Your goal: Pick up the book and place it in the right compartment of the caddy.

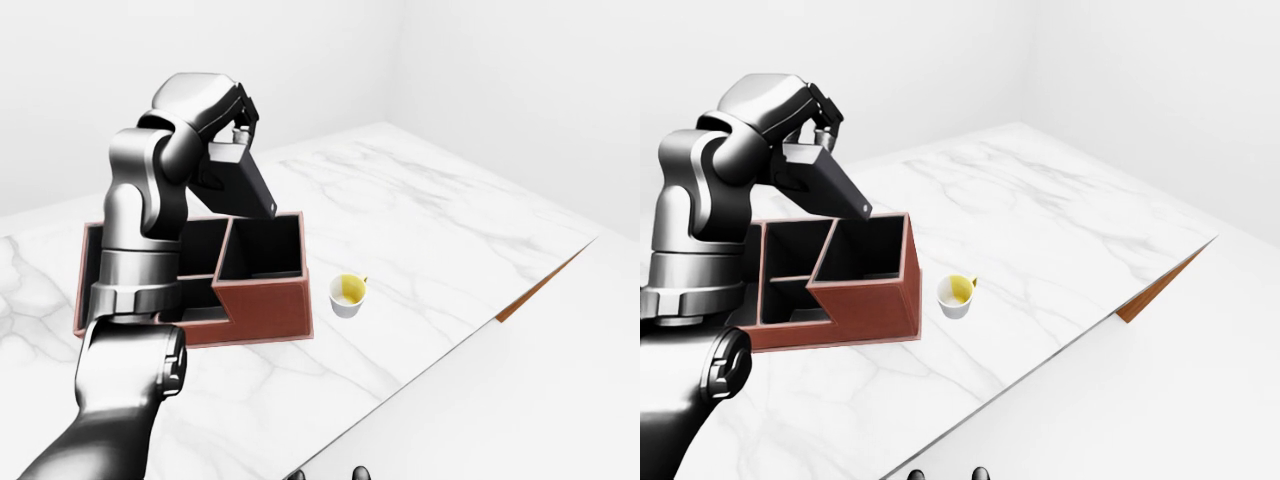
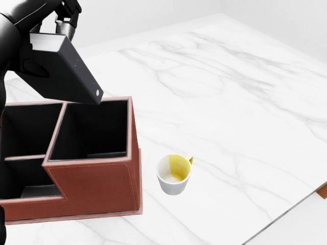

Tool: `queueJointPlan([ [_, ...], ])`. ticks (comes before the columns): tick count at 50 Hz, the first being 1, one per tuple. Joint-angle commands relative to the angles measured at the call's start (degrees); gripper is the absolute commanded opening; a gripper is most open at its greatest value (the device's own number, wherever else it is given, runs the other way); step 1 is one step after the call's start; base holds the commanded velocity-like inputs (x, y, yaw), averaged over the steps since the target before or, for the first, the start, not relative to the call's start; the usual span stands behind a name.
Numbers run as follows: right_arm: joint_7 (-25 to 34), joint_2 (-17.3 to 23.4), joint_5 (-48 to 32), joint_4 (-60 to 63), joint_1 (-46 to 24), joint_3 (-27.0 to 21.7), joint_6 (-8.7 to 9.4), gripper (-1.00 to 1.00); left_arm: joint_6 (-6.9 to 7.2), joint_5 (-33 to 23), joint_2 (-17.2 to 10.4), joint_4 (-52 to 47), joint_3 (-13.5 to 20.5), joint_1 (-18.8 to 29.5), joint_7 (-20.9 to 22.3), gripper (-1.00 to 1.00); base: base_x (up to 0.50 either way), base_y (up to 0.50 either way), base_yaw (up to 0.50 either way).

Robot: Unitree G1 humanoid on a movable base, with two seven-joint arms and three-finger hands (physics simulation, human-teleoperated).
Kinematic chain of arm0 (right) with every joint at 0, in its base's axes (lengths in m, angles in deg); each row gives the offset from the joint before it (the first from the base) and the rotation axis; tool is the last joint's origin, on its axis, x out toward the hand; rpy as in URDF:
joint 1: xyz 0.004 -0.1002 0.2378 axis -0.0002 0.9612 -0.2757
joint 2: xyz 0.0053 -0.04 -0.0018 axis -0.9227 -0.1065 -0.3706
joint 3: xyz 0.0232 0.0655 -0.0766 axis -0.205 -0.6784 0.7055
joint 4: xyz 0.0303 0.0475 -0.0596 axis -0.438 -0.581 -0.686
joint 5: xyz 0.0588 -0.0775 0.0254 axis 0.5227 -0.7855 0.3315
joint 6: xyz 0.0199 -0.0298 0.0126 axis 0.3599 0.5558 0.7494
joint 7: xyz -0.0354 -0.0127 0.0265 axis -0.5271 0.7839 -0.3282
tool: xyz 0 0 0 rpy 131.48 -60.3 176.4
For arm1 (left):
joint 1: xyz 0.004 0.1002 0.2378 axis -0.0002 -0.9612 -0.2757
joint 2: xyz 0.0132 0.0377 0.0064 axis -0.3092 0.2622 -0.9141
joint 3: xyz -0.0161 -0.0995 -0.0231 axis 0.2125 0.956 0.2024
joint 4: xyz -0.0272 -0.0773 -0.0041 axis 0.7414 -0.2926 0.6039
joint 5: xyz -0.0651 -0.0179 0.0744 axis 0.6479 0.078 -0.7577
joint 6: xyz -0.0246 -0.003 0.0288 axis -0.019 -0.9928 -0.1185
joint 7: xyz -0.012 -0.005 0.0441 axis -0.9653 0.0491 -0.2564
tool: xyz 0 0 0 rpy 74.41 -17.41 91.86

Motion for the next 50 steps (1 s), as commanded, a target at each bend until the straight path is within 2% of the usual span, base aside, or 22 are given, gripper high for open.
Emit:
queueJointPlan([
  [1,0.0,0.1,0.3,0.1,0.1,0.0,0.00,1.00,0.00,-3.2,0.9,4.4,-0.3,1.6,-3.9,-1.00,0.00,0.00,0.00],
  [13,0.2,0.1,0.0,-0.3,-0.1,0.0,0.00,1.00,0.00,-5.6,1.7,9.3,-1.0,2.6,-6.9,-1.00,0.00,0.00,0.00],
  [39,0.2,-0.1,0.0,0.2,-0.1,0.0,0.00,1.00,0.00,-9.5,3.8,25.2,-3.5,5.8,-17.8,-1.00,0.00,0.00,0.00],
  [50,0.2,-0.1,-0.1,0.0,-0.1,0.0,0.00,1.00,0.00,-10.8,4.5,29.3,-4.3,6.6,-20.3,-1.00,0.00,0.00,0.00],
])
